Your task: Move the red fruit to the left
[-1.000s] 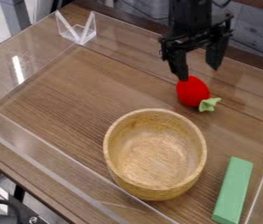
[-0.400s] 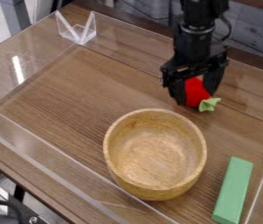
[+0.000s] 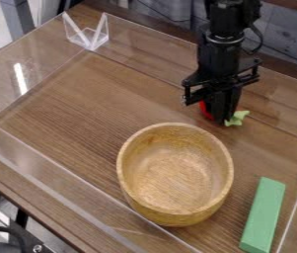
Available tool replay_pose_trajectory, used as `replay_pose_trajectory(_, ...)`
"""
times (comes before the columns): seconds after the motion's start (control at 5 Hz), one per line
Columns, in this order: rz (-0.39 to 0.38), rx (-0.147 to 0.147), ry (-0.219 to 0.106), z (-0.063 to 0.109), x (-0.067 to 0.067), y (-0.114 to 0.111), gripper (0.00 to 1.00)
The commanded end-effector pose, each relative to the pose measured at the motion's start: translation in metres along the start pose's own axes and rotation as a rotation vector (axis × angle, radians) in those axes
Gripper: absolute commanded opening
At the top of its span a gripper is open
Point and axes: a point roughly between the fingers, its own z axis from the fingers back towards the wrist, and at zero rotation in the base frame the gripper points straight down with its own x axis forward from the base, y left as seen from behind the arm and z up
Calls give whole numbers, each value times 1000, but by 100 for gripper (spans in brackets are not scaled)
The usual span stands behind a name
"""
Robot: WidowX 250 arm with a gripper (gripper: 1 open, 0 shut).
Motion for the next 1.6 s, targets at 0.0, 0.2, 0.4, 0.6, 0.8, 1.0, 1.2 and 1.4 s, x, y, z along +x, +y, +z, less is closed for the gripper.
replay_pose_trajectory(0.0, -7, -114, -8, 51, 4, -7, 0)
replay_pose_trajectory(0.2, -4, -153, 19, 82, 10, 3, 0)
replay_pose_trajectory(0.4, 11, -191, 29, 111, 19, 17, 0)
replay_pose_trajectory(0.6, 19, -184, 25, 108, 12, 18, 0)
replay_pose_trajectory(0.8, 36, -156, 16, 92, 3, 13, 0)
replay_pose_trajectory(1.0, 64, -143, -12, 76, 1, 1, 100)
replay_pose_trajectory(1.2, 87, -129, -37, 55, -3, -13, 100)
replay_pose_trajectory(1.4, 93, -123, -74, 36, -5, -23, 100)
